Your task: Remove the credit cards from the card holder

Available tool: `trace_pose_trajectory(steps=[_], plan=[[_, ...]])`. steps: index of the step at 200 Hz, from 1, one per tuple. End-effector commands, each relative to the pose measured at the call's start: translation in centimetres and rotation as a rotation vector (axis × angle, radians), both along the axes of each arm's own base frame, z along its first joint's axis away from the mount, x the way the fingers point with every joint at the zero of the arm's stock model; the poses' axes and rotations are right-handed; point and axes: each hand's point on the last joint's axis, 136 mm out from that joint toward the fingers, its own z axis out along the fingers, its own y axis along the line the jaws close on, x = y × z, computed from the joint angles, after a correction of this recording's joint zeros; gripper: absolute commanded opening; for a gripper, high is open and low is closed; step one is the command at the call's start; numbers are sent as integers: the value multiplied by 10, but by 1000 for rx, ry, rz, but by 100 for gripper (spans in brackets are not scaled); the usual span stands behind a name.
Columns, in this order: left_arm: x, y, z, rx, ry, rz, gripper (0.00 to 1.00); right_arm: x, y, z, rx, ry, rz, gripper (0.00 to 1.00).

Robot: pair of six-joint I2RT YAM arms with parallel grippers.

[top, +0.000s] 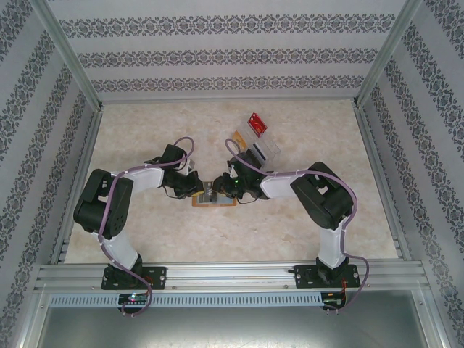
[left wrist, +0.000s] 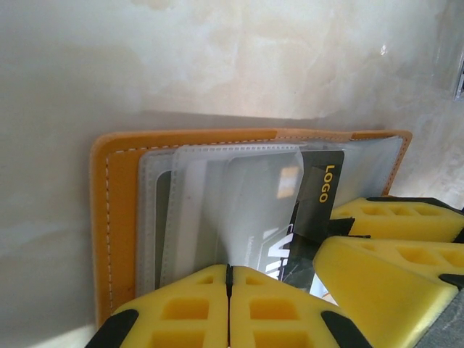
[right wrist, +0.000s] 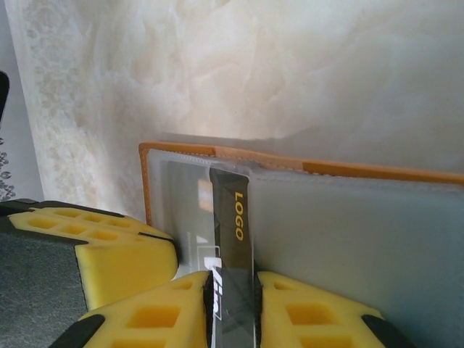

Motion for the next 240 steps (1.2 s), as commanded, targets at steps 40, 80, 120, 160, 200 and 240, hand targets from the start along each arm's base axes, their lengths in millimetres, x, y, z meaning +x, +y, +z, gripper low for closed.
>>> trace_pose_trajectory(steps=[40, 80, 120, 160, 200, 240], plan=[[-18, 13, -22, 81, 64, 0, 8, -8, 5, -11, -44, 15, 32, 14], [-10, 12, 9, 70, 5, 5, 17, 0, -17, 9, -110, -64, -9, 0], [5, 17, 51, 104, -98, 18, 43, -5, -42, 35, -179, -140, -6, 0], [7, 35, 85, 170, -176, 46, 62, -8, -67, 74, -250, -239, 28, 0], [-1, 68, 109, 289, -238, 103, 81, 10, -117, 121, -468, -423, 48, 0], [-14, 100, 124, 420, -294, 131, 98, 35, -150, 148, -655, -549, 124, 0]])
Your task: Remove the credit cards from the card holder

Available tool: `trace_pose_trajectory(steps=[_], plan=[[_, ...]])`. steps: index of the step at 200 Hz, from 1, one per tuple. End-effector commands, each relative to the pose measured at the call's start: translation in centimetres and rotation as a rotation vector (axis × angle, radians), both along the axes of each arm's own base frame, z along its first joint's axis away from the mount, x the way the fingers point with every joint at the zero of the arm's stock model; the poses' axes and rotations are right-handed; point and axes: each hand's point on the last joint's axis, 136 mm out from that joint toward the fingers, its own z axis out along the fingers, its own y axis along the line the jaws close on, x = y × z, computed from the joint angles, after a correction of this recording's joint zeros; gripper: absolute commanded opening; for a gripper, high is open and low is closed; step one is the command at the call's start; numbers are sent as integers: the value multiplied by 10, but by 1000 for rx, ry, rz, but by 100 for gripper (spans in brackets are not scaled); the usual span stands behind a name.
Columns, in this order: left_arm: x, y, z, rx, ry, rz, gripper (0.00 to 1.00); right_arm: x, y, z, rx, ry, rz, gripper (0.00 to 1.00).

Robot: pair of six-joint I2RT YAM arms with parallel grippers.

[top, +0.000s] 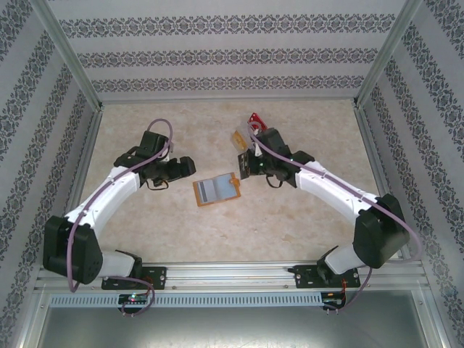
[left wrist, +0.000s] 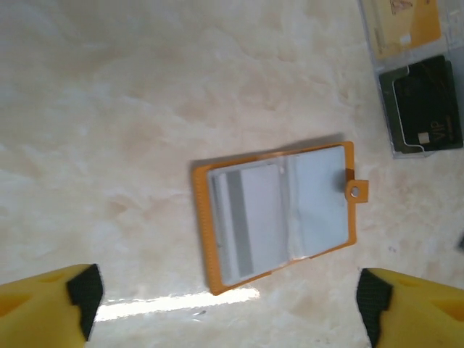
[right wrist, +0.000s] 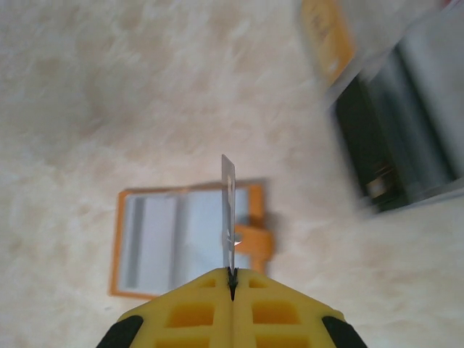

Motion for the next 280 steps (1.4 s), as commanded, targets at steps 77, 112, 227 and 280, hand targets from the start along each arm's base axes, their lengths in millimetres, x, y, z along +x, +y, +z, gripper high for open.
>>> trace_pose_trajectory(steps=[77, 112, 227, 280], plan=[[-24, 54, 18, 236, -68, 55, 99, 42, -12, -23, -419, 30, 276, 0], [-24, 53, 14, 236, -59, 53, 100, 60, -15, -35, -472, 62, 266, 0], [-22, 51, 6, 236, -39, 42, 99, 85, -23, -69, -489, 164, 253, 0], [-22, 51, 5, 235, -39, 43, 100, 88, -29, -80, -508, 198, 244, 2]])
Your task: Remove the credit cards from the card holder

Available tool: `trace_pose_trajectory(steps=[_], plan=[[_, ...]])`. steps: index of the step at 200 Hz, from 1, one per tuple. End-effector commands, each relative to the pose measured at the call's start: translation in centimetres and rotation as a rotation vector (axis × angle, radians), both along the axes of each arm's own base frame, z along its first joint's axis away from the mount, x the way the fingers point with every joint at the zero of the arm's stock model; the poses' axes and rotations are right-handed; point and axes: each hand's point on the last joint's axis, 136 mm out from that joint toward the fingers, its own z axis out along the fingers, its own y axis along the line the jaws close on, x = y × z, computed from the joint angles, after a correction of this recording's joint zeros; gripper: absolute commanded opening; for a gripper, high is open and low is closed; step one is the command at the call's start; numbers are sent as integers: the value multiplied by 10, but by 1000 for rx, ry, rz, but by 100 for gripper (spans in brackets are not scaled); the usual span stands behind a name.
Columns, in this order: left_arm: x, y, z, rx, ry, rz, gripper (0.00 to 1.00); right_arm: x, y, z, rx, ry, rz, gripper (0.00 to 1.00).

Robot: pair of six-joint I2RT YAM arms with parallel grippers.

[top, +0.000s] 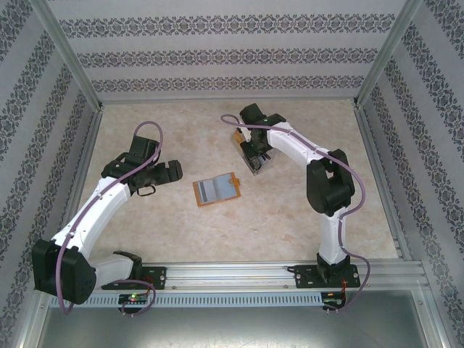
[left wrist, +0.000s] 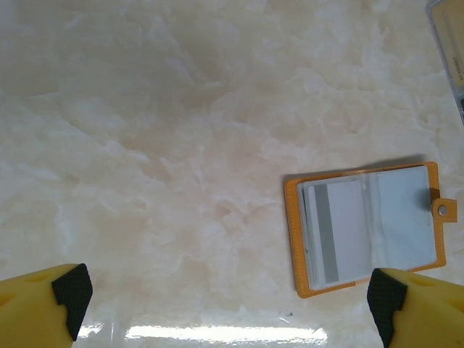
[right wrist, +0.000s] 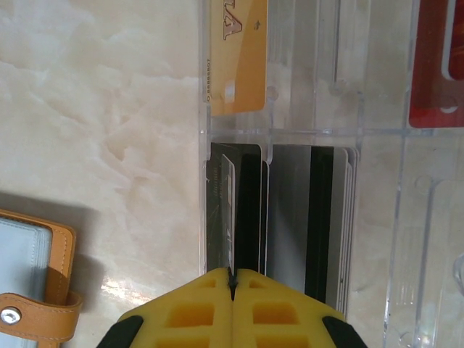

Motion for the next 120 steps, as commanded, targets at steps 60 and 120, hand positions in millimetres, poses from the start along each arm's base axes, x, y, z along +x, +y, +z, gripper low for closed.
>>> trace_pose_trajectory(steps=[60, 120], plan=[[-6, 5, -8, 22, 34, -3, 99, 4, -3, 27, 44, -28, -72, 31], [-6, 9, -9, 18, 33, 26, 99, -55, 33, 54, 190, -67, -121, 52]])
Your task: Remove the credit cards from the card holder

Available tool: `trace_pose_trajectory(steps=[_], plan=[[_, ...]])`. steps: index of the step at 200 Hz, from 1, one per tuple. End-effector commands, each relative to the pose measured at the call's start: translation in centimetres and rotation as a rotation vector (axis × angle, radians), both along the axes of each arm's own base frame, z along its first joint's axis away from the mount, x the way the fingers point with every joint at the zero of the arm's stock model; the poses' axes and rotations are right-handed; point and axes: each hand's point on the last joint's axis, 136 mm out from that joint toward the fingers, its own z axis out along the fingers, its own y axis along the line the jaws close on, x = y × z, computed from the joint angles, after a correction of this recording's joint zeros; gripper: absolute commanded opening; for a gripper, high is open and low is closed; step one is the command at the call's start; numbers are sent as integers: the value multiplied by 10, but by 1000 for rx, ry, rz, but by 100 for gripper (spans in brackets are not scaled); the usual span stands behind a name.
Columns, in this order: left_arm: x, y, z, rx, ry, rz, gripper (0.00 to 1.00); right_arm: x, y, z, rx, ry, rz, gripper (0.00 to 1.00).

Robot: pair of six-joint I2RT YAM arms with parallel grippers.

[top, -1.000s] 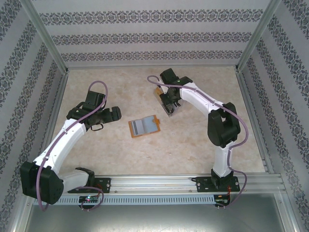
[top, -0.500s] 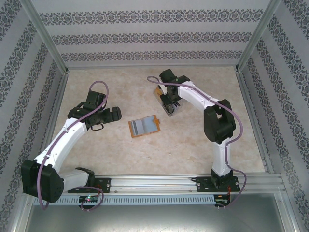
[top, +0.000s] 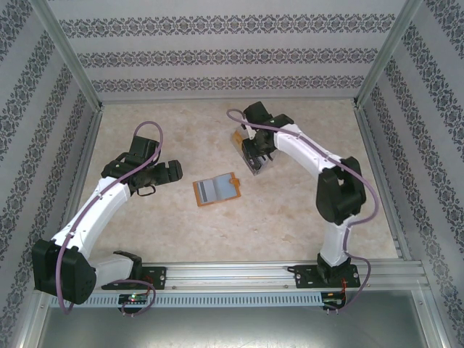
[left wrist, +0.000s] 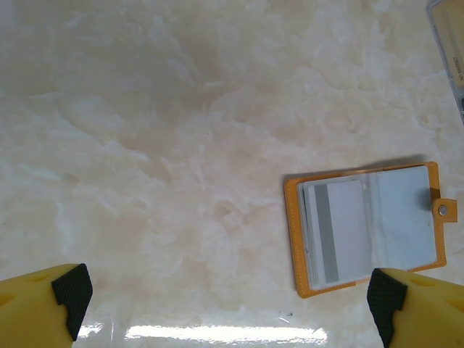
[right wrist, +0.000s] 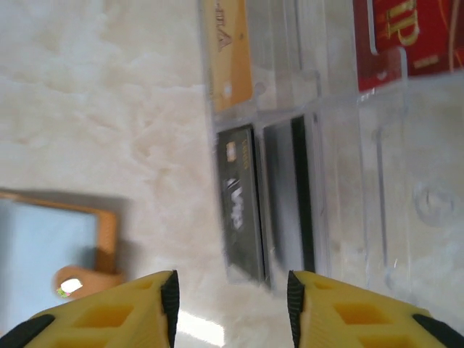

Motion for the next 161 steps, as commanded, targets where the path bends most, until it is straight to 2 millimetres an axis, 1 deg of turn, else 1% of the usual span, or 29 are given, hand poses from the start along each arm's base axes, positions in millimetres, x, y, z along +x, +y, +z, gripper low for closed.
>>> trace_pose_trajectory(steps=[1, 22, 34, 44, 60, 81, 99, 108, 130, 161], plan=[[-6, 9, -9, 19, 32, 26, 99, -31, 29, 12, 96, -15, -21, 52], [-7, 14, -9, 19, 26, 49, 99, -62, 57, 2, 148, 6, -15, 58], [-7, 16, -10, 18, 22, 65, 99, -75, 73, -4, 182, 17, -14, 60], [-6, 18, -9, 13, 16, 77, 99, -87, 88, -10, 206, 32, -4, 60], [-7, 20, -9, 9, 13, 95, 99, -97, 103, -21, 197, 47, 0, 59], [-7, 22, -10, -1, 8, 113, 99, -104, 121, -38, 204, 87, 10, 54], [-8, 22, -12, -19, 15, 128, 99, -105, 131, -53, 184, 114, 19, 49], [-7, 21, -12, -35, 16, 132, 100, -105, 133, -60, 170, 124, 21, 47], [-8, 18, -16, -77, 27, 140, 99, -101, 135, -76, 139, 139, 11, 44], [-6, 10, -24, -136, 44, 142, 100, -96, 140, -89, 120, 154, 8, 44]])
